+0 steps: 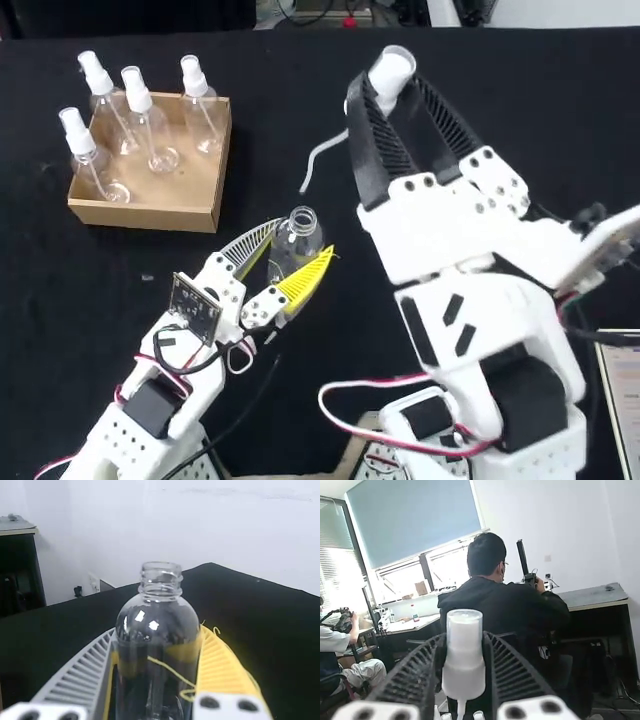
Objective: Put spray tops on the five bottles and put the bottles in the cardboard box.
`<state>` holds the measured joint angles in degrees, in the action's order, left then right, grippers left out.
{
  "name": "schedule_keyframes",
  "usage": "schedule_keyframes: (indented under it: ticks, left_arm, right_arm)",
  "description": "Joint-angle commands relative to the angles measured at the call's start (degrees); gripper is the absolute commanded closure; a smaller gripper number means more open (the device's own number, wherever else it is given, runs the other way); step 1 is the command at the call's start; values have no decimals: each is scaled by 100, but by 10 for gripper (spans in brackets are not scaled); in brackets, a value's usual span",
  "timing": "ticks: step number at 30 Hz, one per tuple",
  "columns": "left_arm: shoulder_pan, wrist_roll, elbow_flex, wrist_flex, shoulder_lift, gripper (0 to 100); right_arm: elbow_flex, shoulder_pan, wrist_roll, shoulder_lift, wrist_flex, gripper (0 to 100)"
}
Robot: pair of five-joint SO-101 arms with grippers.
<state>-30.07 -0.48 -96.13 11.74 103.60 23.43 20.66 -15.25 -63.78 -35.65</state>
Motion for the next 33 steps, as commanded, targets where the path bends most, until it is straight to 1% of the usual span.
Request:
schedule_keyframes:
  ticks: [1,4,7,19,33]
  left_arm:
    - [-48,44,-127,26,53,888]
    - [-48,44,-127,26,53,888]
    - [-48,53,-127,26,53,888]
    - [-48,62,-127,35,53,888]
    - [-48,53,-127,35,53,888]
  right_arm:
    - [-330,26,-44,-92,-475,987]
    - [-259,26,-35,-66,-844,987]
    - [-75,26,-35,-66,-897,987]
    - [637,26,-35,-84,79,987]
    - [435,-9,-26,-101,114,987]
